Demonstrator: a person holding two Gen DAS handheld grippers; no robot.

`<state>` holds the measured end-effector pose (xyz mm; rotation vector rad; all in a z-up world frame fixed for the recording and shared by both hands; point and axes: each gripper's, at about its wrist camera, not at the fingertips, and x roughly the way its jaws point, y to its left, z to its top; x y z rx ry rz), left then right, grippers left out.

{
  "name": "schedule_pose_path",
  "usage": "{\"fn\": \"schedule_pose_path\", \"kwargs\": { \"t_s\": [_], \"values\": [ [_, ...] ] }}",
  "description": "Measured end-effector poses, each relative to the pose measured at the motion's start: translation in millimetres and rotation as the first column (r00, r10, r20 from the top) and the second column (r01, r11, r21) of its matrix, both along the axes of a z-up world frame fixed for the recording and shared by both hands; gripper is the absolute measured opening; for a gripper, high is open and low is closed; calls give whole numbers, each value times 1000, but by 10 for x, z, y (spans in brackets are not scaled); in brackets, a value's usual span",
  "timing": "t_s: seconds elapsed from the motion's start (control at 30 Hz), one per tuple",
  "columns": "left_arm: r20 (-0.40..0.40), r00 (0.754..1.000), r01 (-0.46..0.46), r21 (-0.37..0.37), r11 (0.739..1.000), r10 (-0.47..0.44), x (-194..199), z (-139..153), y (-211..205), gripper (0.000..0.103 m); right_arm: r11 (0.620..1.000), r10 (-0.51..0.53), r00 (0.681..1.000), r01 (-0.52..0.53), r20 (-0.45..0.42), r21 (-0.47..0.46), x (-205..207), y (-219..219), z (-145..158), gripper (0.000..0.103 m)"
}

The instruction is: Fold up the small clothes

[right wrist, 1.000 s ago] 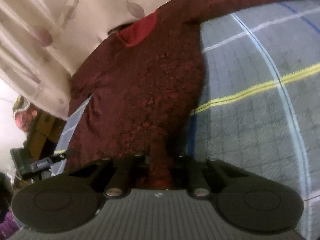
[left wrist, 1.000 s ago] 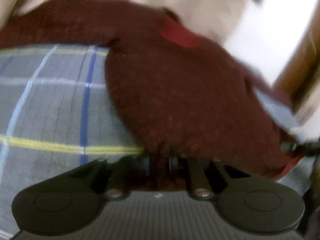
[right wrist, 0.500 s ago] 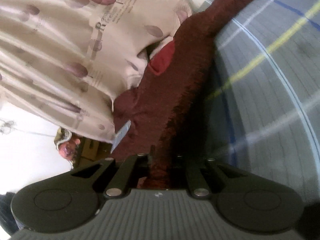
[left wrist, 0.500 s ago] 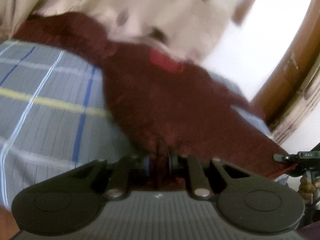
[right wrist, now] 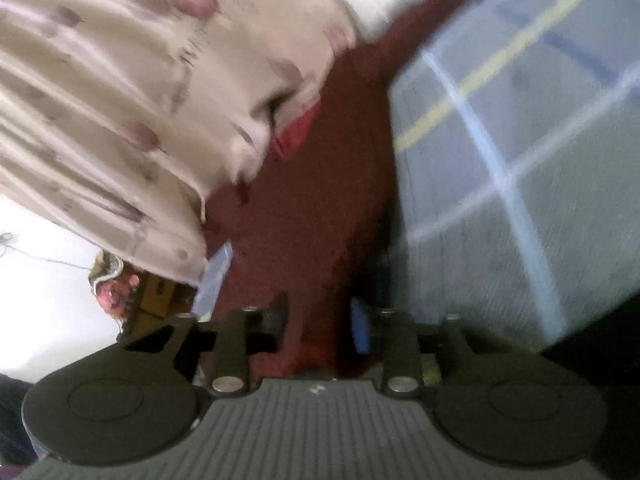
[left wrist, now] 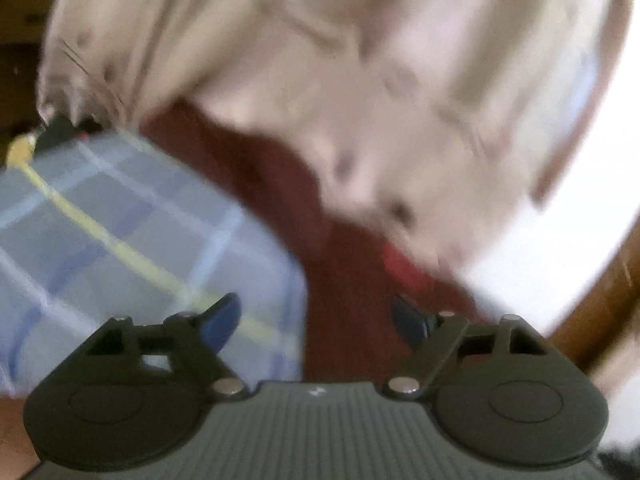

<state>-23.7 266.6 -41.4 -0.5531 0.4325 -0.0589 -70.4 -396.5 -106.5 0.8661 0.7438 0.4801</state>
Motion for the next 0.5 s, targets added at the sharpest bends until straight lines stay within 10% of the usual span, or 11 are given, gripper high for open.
{"fn": "schedule_pose_path", "kwargs": {
  "t_s": [0.27, 0.5],
  "values": [
    [-38, 995, -102, -185, 977, 97, 1596, -191, 1041, 82, 993, -95, 995, 93, 35, 67, 161, -143, 181, 55],
    [-214, 962, -244, -382, 891, 172, 2744, -629, 1841, 68, 992, -123, 992, 124, -39, 23, 385, -16, 83, 56]
  ]
}}
